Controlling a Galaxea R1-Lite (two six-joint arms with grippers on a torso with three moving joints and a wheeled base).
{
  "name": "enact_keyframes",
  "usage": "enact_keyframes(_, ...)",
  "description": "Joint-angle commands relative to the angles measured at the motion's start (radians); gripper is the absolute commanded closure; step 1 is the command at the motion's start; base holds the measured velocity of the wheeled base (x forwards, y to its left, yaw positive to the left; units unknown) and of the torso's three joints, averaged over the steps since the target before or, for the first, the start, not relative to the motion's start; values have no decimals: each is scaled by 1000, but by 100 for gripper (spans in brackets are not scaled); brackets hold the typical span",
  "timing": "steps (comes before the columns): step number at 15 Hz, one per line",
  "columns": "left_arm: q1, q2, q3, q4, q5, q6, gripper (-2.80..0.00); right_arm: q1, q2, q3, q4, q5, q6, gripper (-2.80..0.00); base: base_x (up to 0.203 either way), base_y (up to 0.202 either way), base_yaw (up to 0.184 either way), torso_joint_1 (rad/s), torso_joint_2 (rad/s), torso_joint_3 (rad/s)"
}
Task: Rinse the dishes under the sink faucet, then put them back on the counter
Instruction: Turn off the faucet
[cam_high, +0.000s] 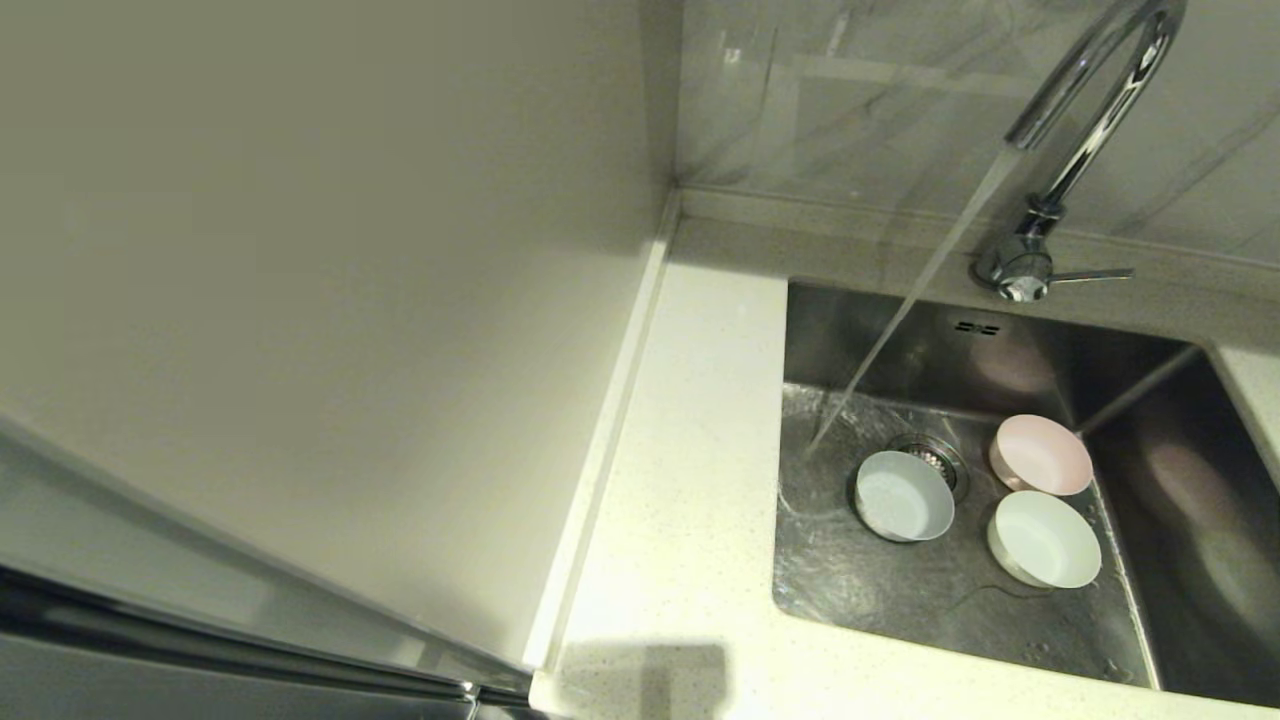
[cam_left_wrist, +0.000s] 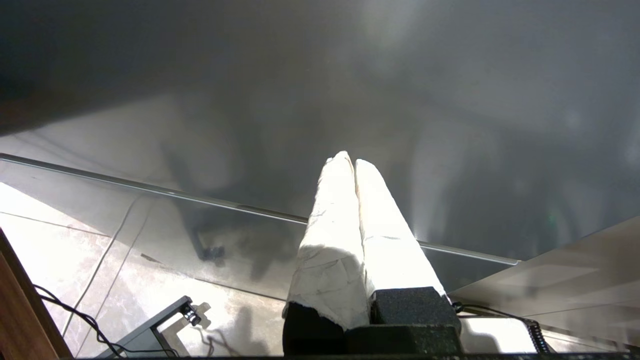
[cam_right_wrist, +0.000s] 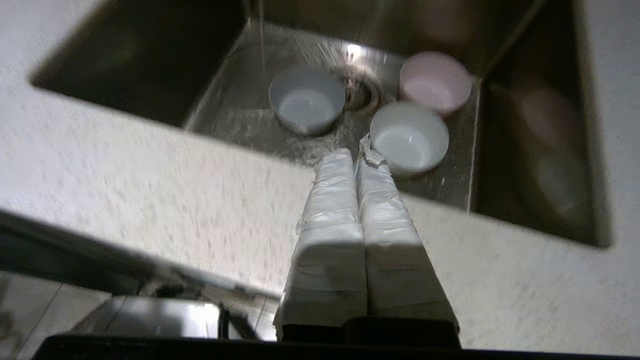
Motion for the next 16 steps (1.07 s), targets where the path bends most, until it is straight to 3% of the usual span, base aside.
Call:
enact_keyframes(1,-1,-3,0,0,0,-1,0,0,54,-114,6,2,13,0,0,0,0,0,0,0)
enact_keyframes(6,1,-3,0,0,0,-1,0,4,477,-419,4,7,225,0,0,0,0,0,0,0)
enact_keyframes(10,1,-4,0,0,0,0,0,1,850,-587,-98,28,393,0,0,0,0,0,0,0)
enact_keyframes(14,1,-3,0,0,0,-1,0,-42,1158,-727,-258,54,753,0,0,0,0,0,0,0)
enact_keyframes(16,1,-3,0,0,0,1,0,-85,1286,-737,-397,72,887,0,0,0,0,0,0,0)
